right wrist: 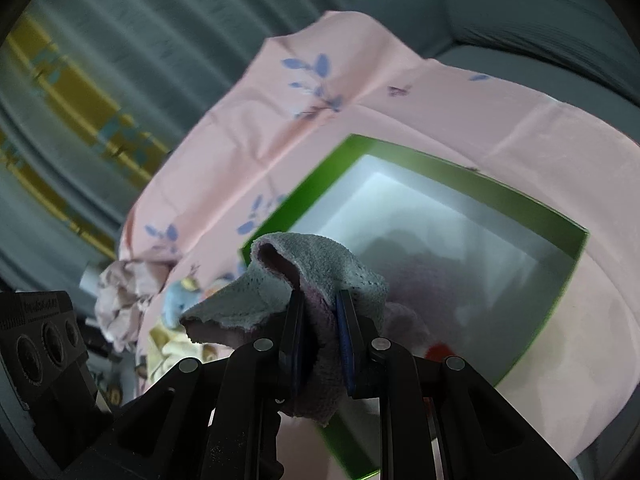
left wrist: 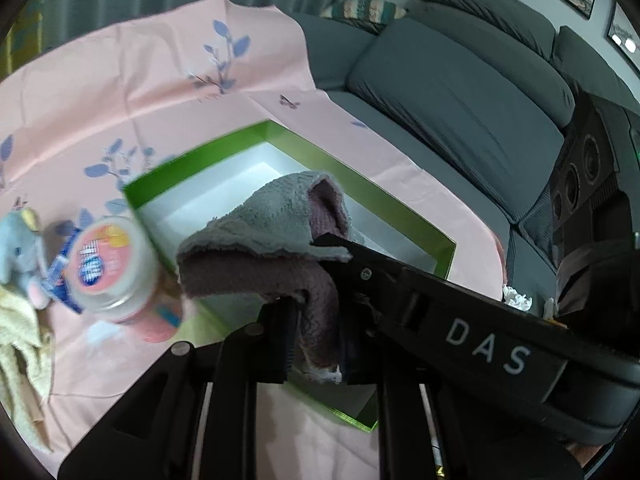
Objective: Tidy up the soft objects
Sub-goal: 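Carry the grey and mauve cloths into the green box and release, then withdraw the right gripper from the box toward the cream towel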
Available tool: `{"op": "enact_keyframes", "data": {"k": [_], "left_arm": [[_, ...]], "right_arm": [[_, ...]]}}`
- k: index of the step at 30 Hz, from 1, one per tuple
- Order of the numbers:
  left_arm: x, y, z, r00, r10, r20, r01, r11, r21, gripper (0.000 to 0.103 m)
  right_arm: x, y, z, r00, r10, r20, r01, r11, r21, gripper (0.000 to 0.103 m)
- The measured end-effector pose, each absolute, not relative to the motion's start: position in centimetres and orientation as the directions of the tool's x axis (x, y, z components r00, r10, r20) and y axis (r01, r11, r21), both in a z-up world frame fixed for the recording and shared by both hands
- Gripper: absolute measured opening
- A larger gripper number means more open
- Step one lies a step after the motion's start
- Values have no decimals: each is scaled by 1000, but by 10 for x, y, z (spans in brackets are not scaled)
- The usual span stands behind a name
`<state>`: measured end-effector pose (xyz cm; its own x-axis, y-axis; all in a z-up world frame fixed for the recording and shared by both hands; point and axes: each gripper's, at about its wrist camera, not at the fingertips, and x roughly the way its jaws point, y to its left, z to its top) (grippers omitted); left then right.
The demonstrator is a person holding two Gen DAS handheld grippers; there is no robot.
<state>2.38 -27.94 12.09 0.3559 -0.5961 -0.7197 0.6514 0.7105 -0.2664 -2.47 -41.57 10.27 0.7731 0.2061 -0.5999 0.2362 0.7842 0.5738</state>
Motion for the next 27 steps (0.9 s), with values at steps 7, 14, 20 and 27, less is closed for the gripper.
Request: {"op": "enact_keyframes", "data": {"k": [7, 14, 20, 27], "left_arm": [[33, -305, 101, 290, -591, -753, 664, 690, -286, 13], [38, -312, 87, 276, -568, -775, 646, 707, -288, 19], [32, -299, 101, 307, -575, -758, 641, 714, -282, 51], [18, -268, 125, 368, -577, -729, 622, 736, -269, 76]], "right_arm": [[-20, -438, 85, 744, 161, -649, 337, 747, 573, 19], [-19, -444, 76, 708, 135, -693, 396, 737, 548, 19], [-26, -443, 85, 722, 86, -687, 409, 748, 523, 19], [-33, -432, 99, 748, 54, -662, 392, 769, 505, 50]]}}
